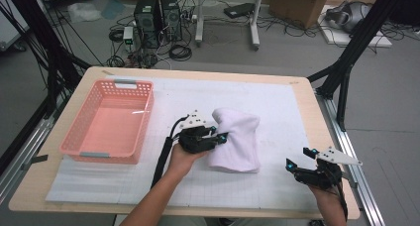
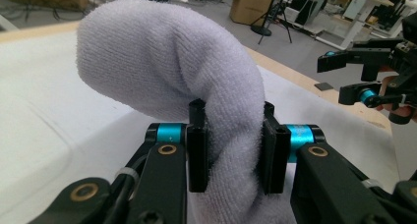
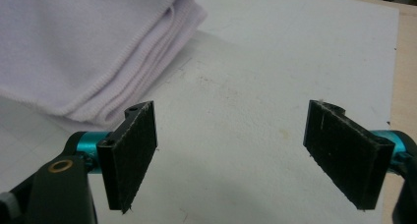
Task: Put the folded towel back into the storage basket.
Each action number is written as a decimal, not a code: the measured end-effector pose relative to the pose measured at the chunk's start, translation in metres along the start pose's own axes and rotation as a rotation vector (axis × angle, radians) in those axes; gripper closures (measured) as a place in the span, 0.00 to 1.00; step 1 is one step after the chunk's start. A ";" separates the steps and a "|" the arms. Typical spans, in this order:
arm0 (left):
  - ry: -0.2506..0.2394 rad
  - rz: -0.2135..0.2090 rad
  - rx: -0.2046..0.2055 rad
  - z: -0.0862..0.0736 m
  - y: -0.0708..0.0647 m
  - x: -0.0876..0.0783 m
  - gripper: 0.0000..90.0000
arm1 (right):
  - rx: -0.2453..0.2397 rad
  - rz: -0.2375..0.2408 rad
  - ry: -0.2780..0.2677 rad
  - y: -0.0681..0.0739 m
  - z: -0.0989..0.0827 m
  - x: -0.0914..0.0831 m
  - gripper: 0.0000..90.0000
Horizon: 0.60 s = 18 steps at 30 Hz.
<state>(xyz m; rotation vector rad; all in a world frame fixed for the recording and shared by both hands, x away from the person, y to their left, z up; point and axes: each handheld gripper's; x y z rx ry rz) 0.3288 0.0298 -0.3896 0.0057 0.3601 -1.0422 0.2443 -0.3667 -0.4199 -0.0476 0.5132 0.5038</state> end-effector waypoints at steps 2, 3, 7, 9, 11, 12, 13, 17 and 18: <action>-0.013 0.006 0.009 0.003 0.002 -0.008 0.79 | -0.009 0.005 0.004 0.001 0.000 0.002 0.21; -0.021 0.008 0.012 0.005 0.003 -0.013 0.79 | -0.008 0.006 0.005 0.001 0.000 0.002 0.21; -0.032 0.026 0.039 0.013 0.008 -0.029 0.79 | -0.015 0.008 -0.002 0.002 0.001 0.002 0.21; -0.043 0.038 0.037 0.016 0.011 -0.035 0.79 | -0.010 0.010 -0.006 0.003 0.001 0.002 0.21; -0.059 0.039 0.036 0.018 0.013 -0.040 0.79 | -0.016 0.012 -0.011 0.003 0.002 0.003 0.21; -0.066 0.038 0.038 0.020 0.014 -0.043 0.79 | -0.017 0.012 -0.011 0.003 0.002 0.003 0.21; -0.076 0.038 0.040 0.022 0.014 -0.047 0.79 | -0.014 0.015 -0.006 0.004 0.002 0.003 0.21; -0.097 0.033 0.054 0.031 0.018 -0.058 0.79 | -0.018 0.022 -0.006 0.005 0.002 0.004 0.21; -0.103 0.034 0.056 0.032 0.019 -0.060 0.79 | -0.017 0.023 -0.007 0.005 0.002 0.004 0.21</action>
Point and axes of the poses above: each handheld gripper's, and its own axes: x roughly forward along the jaws, z roughly out of its top, y roughly to its left, and after that the axes turned 3 degrees about x, right-handed
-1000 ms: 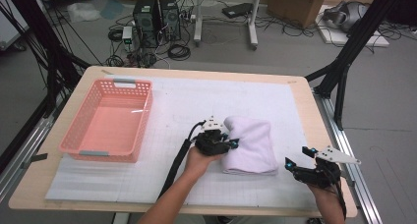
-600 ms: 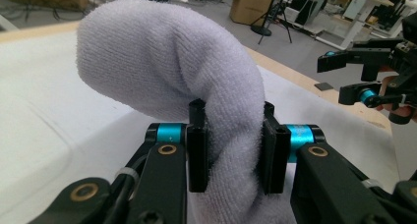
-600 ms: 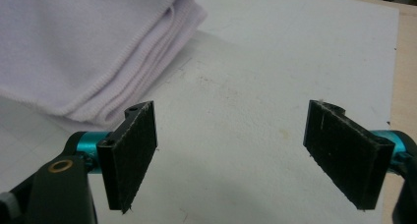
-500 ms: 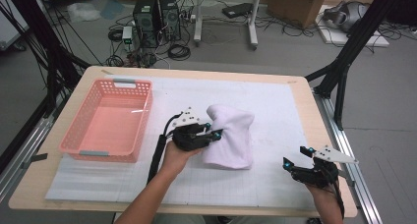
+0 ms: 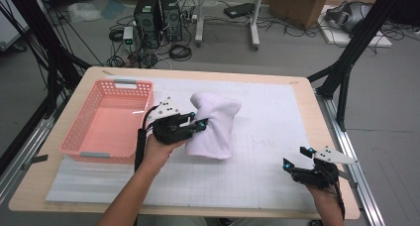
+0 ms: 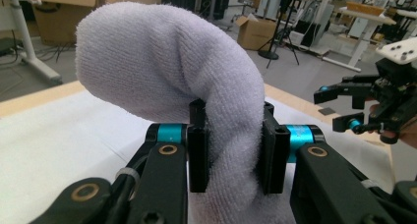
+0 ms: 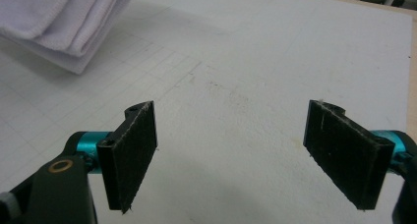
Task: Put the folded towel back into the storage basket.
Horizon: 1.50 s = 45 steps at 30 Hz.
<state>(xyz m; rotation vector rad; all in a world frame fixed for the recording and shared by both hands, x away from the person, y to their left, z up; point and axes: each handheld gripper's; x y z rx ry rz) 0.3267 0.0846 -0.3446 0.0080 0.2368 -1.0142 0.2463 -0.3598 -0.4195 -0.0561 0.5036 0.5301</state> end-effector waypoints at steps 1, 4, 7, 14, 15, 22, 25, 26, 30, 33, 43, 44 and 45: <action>-0.011 -0.001 -0.002 0.003 0.002 -0.003 0.79 | 0.001 0.000 0.000 0.000 0.000 0.000 0.21; -0.026 0.002 -0.003 0.008 0.006 -0.012 0.79 | -0.004 0.002 -0.005 0.001 0.001 0.001 0.21; -0.037 0.014 0.005 0.013 0.011 -0.022 0.79 | -0.003 0.002 -0.004 0.001 0.000 0.001 0.21; -0.062 0.032 0.035 0.023 0.023 -0.052 0.79 | -0.002 -0.002 -0.011 0.001 0.001 0.000 0.21; -0.069 0.034 0.038 0.024 0.025 -0.057 0.79 | -0.001 -0.002 -0.012 0.001 0.001 0.000 0.21; -0.119 0.050 0.042 0.033 0.043 -0.097 0.79 | -0.002 -0.003 -0.013 0.002 0.001 0.001 0.21; -0.140 0.061 0.043 0.036 0.051 -0.113 0.79 | -0.002 -0.005 -0.011 0.001 0.001 0.001 0.21; -0.145 0.063 0.043 0.036 0.052 -0.116 0.79 | -0.001 -0.005 -0.011 0.001 0.001 0.001 0.21; -0.173 0.078 0.039 0.039 0.062 -0.138 0.79 | -0.005 -0.004 -0.012 0.002 0.002 0.002 0.21; -0.184 0.091 0.033 0.040 0.069 -0.152 0.79 | -0.007 -0.003 -0.008 0.002 0.002 0.003 0.21; -0.179 0.142 0.024 0.044 0.094 -0.192 0.79 | -0.011 -0.006 -0.003 0.003 0.002 0.005 0.21; -0.179 0.143 0.023 0.044 0.097 -0.196 0.79 | -0.011 -0.006 -0.003 0.003 0.002 0.005 0.21; -0.182 0.149 0.016 0.043 0.100 -0.200 0.79 | -0.011 -0.006 0.003 0.004 0.002 0.005 0.21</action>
Point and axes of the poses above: each handheld gripper's, and its own axes: x roughly forward along the jaws, z roughly out of its top, y roughly to its left, and after that the axes turned 3 degrees about x, right-handed
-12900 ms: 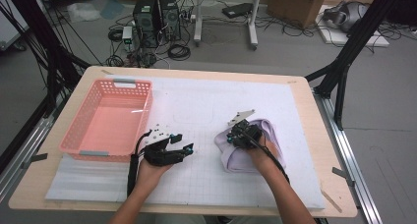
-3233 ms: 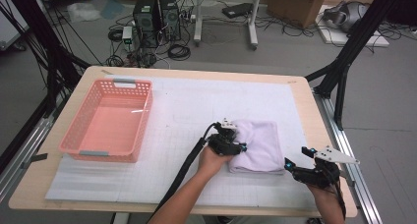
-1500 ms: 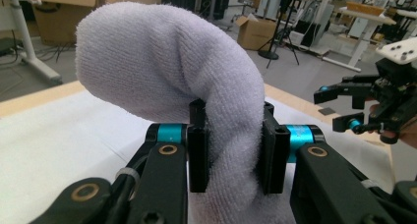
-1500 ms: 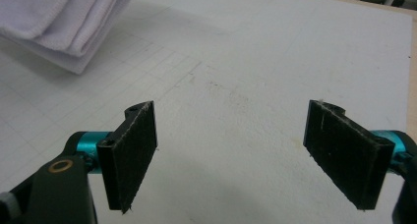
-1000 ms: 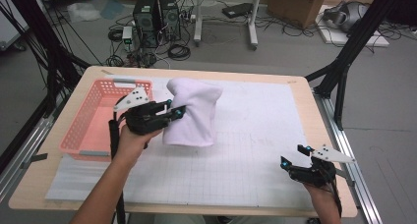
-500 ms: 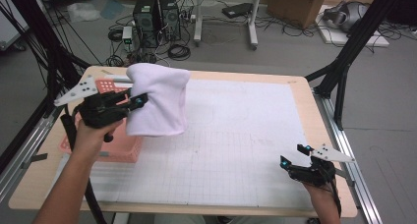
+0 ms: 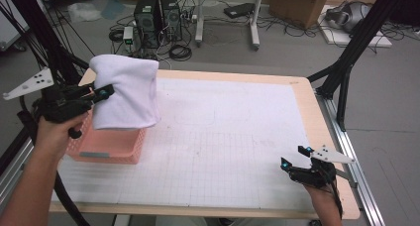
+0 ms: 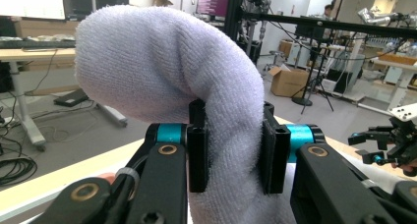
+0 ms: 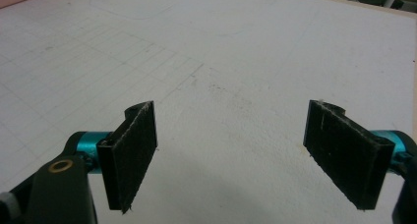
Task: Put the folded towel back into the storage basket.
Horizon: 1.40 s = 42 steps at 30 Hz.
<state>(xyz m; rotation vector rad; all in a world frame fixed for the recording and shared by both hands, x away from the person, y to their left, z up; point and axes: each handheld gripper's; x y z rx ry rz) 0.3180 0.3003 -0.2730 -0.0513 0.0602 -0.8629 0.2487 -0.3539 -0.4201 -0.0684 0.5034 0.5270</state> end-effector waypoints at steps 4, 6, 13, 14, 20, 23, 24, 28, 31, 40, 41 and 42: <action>0.005 0.023 -0.013 -0.001 0.014 -0.013 0.79 | -0.005 -0.001 0.003 0.002 0.001 0.001 0.21; 0.007 0.040 -0.020 -0.002 0.021 -0.019 0.78 | -0.012 -0.002 0.002 0.002 0.001 0.001 0.21; 0.011 0.083 -0.063 -0.025 0.035 -0.038 0.78 | -0.011 -0.005 0.011 0.002 0.000 0.002 0.21; 0.016 0.087 -0.067 -0.028 0.037 -0.039 0.78 | -0.010 -0.005 0.012 0.002 0.000 0.003 0.21; 0.049 0.113 -0.094 -0.047 0.046 -0.046 0.78 | -0.014 -0.005 0.019 0.004 0.001 0.004 0.21; 0.097 0.118 -0.092 -0.053 0.052 -0.045 0.78 | -0.023 -0.006 0.024 0.005 0.001 0.005 0.21; 0.117 0.113 -0.090 -0.055 0.053 -0.043 0.78 | -0.023 -0.006 0.026 0.005 0.001 0.006 0.21; 0.171 0.104 -0.097 -0.066 0.056 -0.035 0.78 | -0.021 -0.009 0.025 0.006 0.002 0.006 0.21; 0.189 0.095 -0.111 -0.075 0.057 -0.027 0.78 | -0.023 -0.009 0.031 0.007 0.002 0.007 0.21; 0.237 0.104 -0.173 -0.089 0.062 0.001 0.76 | -0.025 -0.009 0.032 0.007 0.001 0.007 0.21; 0.248 0.111 -0.187 -0.091 0.064 0.003 0.76 | -0.024 -0.008 0.032 0.007 0.001 0.007 0.21; 0.262 0.127 -0.199 -0.092 0.065 0.005 0.75 | -0.029 -0.009 0.029 0.006 0.001 0.007 0.21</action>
Point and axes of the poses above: each handheld gripper's, and its own axes: x roughly forward along the jaws, z roughly out of its top, y roughly to its left, and after that the axes turned 3 degrees about x, right-handed
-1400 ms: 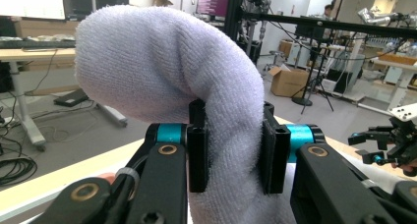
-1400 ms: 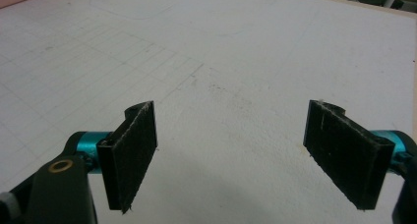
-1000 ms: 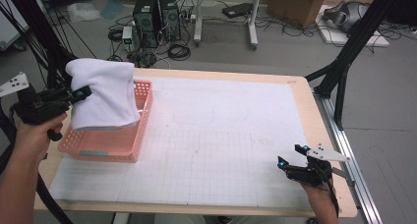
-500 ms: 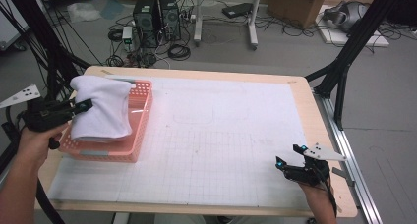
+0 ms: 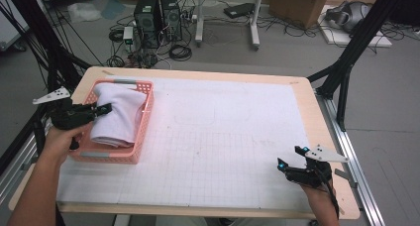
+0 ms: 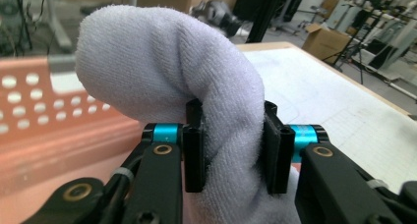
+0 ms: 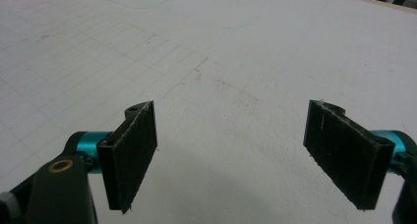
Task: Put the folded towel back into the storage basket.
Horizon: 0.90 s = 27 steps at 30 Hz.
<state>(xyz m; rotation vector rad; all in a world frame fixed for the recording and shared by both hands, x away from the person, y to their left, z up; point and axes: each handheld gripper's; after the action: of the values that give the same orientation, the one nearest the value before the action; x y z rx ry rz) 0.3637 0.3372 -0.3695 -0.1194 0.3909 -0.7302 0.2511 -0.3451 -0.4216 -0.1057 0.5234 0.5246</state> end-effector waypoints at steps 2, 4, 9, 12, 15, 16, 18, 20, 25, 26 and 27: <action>0.036 0.033 -0.015 -0.001 0.003 0.003 0.73 | 0.004 0.000 -0.002 0.000 0.000 -0.001 0.21; 0.065 0.067 -0.039 -0.002 0.005 0.004 0.69 | 0.004 -0.002 -0.001 -0.001 0.000 -0.001 0.21; 0.125 0.128 -0.058 -0.002 0.007 0.003 0.58 | 0.000 -0.003 0.000 0.000 0.000 0.000 0.21; 0.104 0.161 -0.097 0.000 0.009 -0.002 0.52 | -0.002 -0.003 0.001 0.000 0.000 0.000 0.21; 0.063 0.256 -0.099 0.006 0.008 -0.009 0.44 | -0.006 -0.002 0.001 0.000 0.000 0.000 0.21; 0.055 0.281 -0.085 0.008 0.007 -0.011 0.42 | -0.003 -0.003 0.000 0.000 0.000 -0.001 0.21; 0.032 0.335 -0.043 0.014 0.001 -0.015 0.42 | 0.001 -0.002 0.001 0.000 0.000 -0.001 0.21; 0.071 0.350 -0.001 0.017 -0.006 -0.009 0.42 | 0.002 -0.002 0.004 0.000 0.000 0.000 0.21; 0.218 0.365 0.012 0.010 -0.010 0.012 0.42 | -0.006 0.002 0.004 0.002 0.000 0.001 0.21; 0.268 0.369 0.005 0.007 -0.010 0.020 0.42 | -0.007 0.000 0.005 0.001 0.000 0.000 0.21; 0.305 0.378 -0.001 0.004 -0.009 0.026 0.42 | -0.007 0.000 0.005 0.001 0.000 0.000 0.21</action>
<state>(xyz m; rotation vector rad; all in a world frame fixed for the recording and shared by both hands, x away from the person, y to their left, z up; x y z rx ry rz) 0.3770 0.3128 -0.3713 0.0664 0.6840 -0.3735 0.2507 -0.3439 -0.4216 -0.1140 0.5264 0.5262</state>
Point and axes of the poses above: each handheld gripper's, and its own axes: x roughly forward along the jaws, z roughly out of its top, y roughly to its left, and after that the axes turned 3 degrees about x, right-handed
